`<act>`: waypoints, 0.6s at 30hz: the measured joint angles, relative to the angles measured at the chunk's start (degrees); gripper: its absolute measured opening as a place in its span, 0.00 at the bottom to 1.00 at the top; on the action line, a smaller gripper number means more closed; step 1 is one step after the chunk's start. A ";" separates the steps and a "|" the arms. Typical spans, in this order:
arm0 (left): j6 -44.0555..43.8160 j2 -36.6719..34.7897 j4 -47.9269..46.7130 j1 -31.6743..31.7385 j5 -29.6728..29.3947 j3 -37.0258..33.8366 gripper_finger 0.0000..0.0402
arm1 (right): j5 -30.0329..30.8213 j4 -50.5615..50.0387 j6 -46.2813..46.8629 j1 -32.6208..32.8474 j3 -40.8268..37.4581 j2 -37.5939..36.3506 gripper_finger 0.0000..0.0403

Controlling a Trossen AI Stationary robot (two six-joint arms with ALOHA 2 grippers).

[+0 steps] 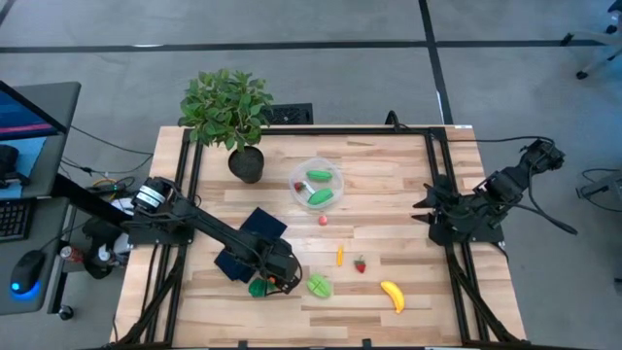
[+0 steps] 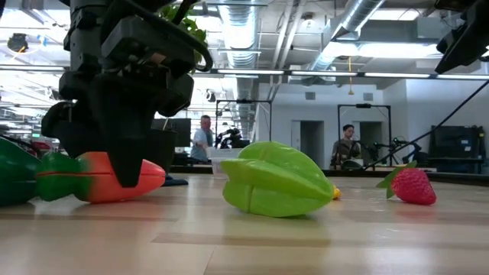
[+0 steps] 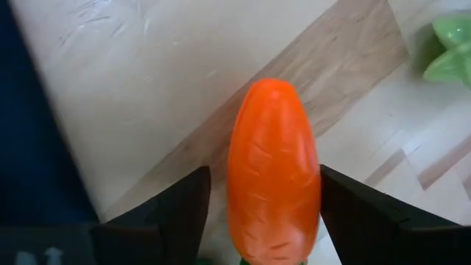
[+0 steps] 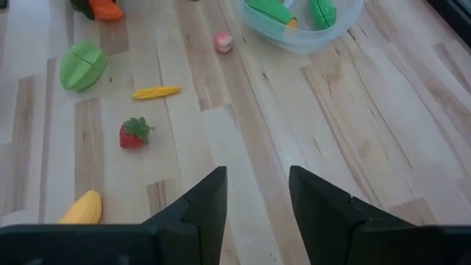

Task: Pick and placing Produce into tupperware
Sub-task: Put the orange carrot into the transparent bin

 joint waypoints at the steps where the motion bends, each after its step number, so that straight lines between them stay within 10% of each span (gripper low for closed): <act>1: 0.00 0.00 -0.09 0.00 -0.23 0.00 0.59 | 0.00 0.00 0.00 -0.02 0.00 0.00 0.34; 18: -0.12 0.07 -0.31 -0.02 -1.09 -0.11 0.43 | 0.00 -0.24 -0.09 0.00 0.00 0.00 0.34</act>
